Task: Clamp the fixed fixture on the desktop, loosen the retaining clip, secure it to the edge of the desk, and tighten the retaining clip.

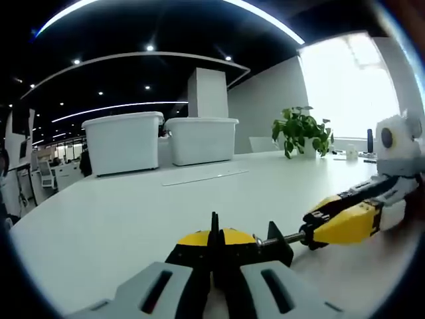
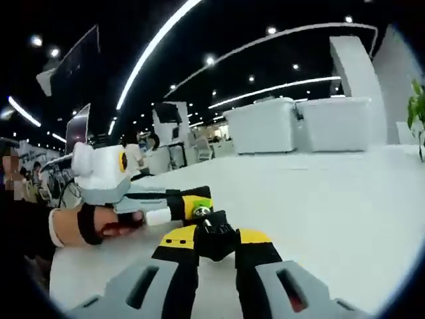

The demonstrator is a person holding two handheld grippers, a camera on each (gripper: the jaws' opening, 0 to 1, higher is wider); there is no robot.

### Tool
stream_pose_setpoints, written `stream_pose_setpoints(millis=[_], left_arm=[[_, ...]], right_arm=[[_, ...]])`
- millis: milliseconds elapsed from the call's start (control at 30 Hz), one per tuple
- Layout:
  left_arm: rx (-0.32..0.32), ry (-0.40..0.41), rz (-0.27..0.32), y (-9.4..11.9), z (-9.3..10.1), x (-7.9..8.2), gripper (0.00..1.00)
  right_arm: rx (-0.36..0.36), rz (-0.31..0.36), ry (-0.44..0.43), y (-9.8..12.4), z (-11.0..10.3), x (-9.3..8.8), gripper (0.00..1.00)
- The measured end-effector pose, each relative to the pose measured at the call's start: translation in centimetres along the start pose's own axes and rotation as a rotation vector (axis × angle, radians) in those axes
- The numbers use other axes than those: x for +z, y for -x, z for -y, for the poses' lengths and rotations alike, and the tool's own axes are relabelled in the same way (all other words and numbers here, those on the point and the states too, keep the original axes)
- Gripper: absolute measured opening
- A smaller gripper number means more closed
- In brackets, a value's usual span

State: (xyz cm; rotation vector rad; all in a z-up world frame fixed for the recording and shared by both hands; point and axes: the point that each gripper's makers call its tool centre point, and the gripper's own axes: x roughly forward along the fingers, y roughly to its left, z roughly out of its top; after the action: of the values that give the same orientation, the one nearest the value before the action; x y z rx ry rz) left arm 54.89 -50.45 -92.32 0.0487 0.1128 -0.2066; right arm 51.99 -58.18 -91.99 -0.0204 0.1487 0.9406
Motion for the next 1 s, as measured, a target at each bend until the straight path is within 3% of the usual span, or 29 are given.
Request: stream_pose_setpoints(millis=[67, 267, 400, 467, 567, 700, 1000], left_arm=[[0.0, 0.0, 0.0, 0.0, 0.0, 0.0, 0.04], [0.003, 0.001, -0.002, 0.0, -0.1, 0.0, 0.04], [0.003, 0.004, -0.003, 0.0, -0.1, -0.1, 0.04], [0.004, 0.004, -0.003, 0.0, -0.1, -0.1, 0.04], [0.006, 0.004, -0.003, 0.1, -0.1, -0.1, 0.04], [0.011, 0.004, -0.004, 0.1, -0.2, -0.1, 0.04], [0.011, 0.004, -0.004, 0.2, -0.2, -0.1, 0.04]], right_arm=[[-0.005, 0.002, 0.027, -0.1, 0.2, 0.1, 0.19], [-0.027, 0.038, 0.434, 0.2, -1.0, 0.3, 0.18], [-0.04, 0.038, 0.506, 0.2, -1.0, 0.4, 0.18], [-0.053, 0.039, 0.668, 0.2, -1.3, 0.4, 0.18], [-0.074, 0.029, 0.848, 0.0, -1.6, 0.1, 0.18], [-0.095, 0.018, 0.947, -0.1, -1.8, 0.0, 0.18], [-0.098, 0.018, 0.958, -0.2, -1.7, 0.1, 0.18]])
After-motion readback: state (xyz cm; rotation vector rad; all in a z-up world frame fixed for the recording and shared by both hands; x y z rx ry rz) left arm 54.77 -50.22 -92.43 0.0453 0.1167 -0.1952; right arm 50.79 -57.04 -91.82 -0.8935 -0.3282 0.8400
